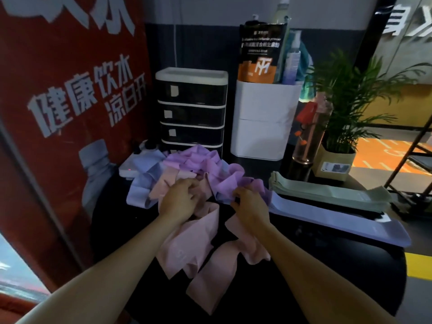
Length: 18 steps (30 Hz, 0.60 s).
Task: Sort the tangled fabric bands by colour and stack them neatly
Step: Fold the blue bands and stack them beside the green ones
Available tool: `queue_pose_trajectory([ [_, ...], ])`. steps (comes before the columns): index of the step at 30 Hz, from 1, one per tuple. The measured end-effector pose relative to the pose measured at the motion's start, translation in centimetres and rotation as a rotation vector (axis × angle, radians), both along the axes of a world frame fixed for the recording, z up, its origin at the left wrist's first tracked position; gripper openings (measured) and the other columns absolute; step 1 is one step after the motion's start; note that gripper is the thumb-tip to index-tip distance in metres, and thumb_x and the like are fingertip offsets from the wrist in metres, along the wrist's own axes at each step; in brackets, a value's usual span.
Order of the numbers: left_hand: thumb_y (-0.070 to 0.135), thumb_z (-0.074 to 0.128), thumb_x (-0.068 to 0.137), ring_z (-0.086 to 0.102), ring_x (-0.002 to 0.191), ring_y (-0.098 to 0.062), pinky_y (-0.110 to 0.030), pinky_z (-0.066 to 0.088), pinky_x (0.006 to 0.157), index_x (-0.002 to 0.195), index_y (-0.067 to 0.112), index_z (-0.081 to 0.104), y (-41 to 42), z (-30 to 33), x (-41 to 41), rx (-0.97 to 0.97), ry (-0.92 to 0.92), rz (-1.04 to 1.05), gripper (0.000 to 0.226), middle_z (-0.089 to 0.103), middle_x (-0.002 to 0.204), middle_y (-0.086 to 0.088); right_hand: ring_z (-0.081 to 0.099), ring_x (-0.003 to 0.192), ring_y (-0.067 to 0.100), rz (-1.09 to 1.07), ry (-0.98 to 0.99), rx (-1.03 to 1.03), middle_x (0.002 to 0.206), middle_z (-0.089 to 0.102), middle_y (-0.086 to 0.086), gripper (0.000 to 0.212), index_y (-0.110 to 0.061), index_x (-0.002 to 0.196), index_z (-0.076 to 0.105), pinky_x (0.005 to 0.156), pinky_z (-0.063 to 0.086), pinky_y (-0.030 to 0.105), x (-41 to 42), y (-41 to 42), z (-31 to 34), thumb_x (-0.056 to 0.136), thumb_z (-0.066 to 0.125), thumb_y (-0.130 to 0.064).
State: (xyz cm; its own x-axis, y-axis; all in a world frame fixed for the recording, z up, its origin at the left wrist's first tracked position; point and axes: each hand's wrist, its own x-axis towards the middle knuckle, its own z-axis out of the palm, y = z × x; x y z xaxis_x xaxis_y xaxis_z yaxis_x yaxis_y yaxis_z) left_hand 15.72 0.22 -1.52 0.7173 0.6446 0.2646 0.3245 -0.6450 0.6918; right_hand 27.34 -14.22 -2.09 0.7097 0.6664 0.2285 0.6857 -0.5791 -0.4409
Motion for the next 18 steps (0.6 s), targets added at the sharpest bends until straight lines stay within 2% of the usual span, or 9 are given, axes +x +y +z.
queue_pose_trajectory([
  [4,0.009,0.061,0.084,0.062,0.098,-0.020,-0.036,0.051,0.089,0.113,0.015,0.062,0.5,-0.1,-0.1,-0.025,-0.009,-0.013,0.030,0.060,0.115,-0.001,0.062,0.090,0.024,-0.048,-0.053,-0.031,0.104,0.062,0.009,0.022,-0.009,0.107,0.059,0.077,0.054,0.037,0.1,0.8,-0.3,0.093,0.043,-0.013],
  [6,0.006,0.060,0.083,0.062,0.096,-0.018,-0.030,0.050,0.085,0.113,0.013,0.061,0.7,-0.1,-0.2,-0.036,0.000,-0.003,0.031,0.060,0.116,-0.001,0.061,0.095,0.023,-0.053,-0.082,-0.073,0.109,0.062,0.008,0.024,-0.008,0.111,0.058,0.079,0.052,0.033,0.4,1.3,0.0,0.095,0.040,-0.012],
  [9,0.007,0.059,0.085,0.056,0.085,-0.010,-0.016,0.038,0.071,0.111,0.010,0.063,1.0,0.3,-0.4,-0.021,-0.021,0.006,0.026,0.062,0.105,0.001,0.059,0.106,0.023,-0.071,-0.095,-0.083,0.116,0.061,0.006,0.026,-0.009,0.115,0.056,0.087,0.044,0.030,1.0,1.7,1.7,0.096,0.040,-0.011],
  [11,0.011,0.058,0.087,0.054,0.084,-0.008,-0.015,0.035,0.066,0.106,0.012,0.067,1.2,0.8,-0.3,0.011,-0.032,0.003,0.021,0.064,0.099,0.003,0.060,0.103,0.028,-0.086,-0.098,-0.018,0.108,0.063,0.008,0.024,-0.012,0.110,0.060,0.080,0.043,0.032,1.2,1.9,3.5,0.093,0.043,-0.011],
  [13,0.018,0.057,0.088,0.059,0.086,-0.010,-0.016,0.043,0.069,0.100,0.019,0.068,1.2,1.5,-0.2,0.005,-0.056,-0.023,0.017,0.066,0.098,0.006,0.063,0.090,0.031,-0.066,-0.123,0.050,0.095,0.067,0.012,0.022,-0.011,0.097,0.067,0.069,0.043,0.030,1.4,2.4,5.4,0.086,0.047,-0.010],
  [14,0.023,0.057,0.085,0.062,0.089,-0.014,-0.024,0.050,0.078,0.096,0.024,0.068,1.2,1.8,-0.2,-0.044,-0.070,-0.054,0.015,0.068,0.098,0.005,0.063,0.085,0.032,-0.049,-0.125,0.089,0.091,0.068,0.013,0.020,-0.008,0.090,0.068,0.066,0.043,0.031,1.5,2.7,6.5,0.085,0.048,-0.009],
  [16,0.034,0.058,0.075,0.065,0.095,-0.022,-0.043,0.052,0.087,0.085,0.031,0.066,1.2,2.8,0.1,-0.098,-0.127,-0.070,0.013,0.069,0.099,-0.002,0.062,0.080,0.033,-0.017,-0.114,0.187,0.084,0.068,0.014,0.017,-0.006,0.082,0.068,0.065,0.046,0.033,1.4,3.3,8.7,0.082,0.051,-0.008],
  [17,0.031,0.061,0.075,0.064,0.095,-0.023,-0.040,0.052,0.087,0.082,0.032,0.064,0.9,3.5,0.2,-0.096,-0.148,-0.083,0.008,0.069,0.098,-0.004,0.062,0.078,0.033,-0.001,-0.107,0.240,0.081,0.068,0.014,0.016,-0.007,0.079,0.068,0.065,0.048,0.034,1.3,3.4,9.7,0.081,0.052,-0.006],
  [18,0.021,0.065,0.078,0.063,0.092,-0.021,-0.029,0.051,0.082,0.083,0.030,0.063,0.5,4.3,0.3,-0.076,-0.163,-0.101,0.011,0.067,0.096,-0.003,0.063,0.076,0.032,0.015,-0.102,0.292,0.079,0.068,0.013,0.017,-0.007,0.078,0.068,0.065,0.049,0.035,1.2,3.7,10.7,0.080,0.051,-0.005],
])
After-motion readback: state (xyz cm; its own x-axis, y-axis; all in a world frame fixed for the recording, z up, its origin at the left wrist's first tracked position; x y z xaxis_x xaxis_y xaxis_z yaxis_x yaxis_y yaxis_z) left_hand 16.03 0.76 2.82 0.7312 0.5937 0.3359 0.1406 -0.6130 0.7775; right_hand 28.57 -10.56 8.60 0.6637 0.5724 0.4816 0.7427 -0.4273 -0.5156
